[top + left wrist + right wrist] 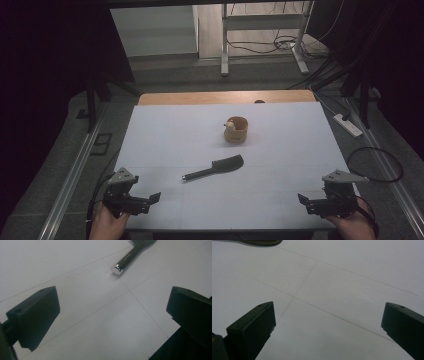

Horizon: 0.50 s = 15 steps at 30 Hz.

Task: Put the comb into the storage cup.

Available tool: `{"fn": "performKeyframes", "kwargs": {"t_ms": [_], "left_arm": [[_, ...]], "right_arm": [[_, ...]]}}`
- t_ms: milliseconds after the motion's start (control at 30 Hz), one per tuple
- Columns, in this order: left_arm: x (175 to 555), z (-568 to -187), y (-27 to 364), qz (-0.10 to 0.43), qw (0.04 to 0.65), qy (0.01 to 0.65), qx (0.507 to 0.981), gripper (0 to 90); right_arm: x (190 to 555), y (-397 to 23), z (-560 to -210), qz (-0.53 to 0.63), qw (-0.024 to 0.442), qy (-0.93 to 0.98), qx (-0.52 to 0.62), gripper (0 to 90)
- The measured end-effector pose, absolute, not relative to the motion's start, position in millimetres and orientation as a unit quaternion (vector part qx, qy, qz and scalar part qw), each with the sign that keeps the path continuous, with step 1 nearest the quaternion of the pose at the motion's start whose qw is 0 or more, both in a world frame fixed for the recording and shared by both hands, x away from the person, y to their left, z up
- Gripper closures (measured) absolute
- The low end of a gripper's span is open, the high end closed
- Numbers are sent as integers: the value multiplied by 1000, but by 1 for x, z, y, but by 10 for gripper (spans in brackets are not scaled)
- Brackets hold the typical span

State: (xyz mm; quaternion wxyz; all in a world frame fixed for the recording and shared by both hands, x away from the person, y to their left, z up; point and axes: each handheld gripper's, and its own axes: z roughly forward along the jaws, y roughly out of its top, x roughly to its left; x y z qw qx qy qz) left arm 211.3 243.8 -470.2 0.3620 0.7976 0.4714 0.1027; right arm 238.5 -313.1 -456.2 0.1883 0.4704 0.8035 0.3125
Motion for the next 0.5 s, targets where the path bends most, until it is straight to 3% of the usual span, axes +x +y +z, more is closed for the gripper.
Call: {"fn": "performKeyframes", "kwargs": {"t_ms": [500], "left_arm": [[237,-466,226,93,350,457,813,0]], "right_arm": [[238,-312,-456,311,192,806,465,0]]}}
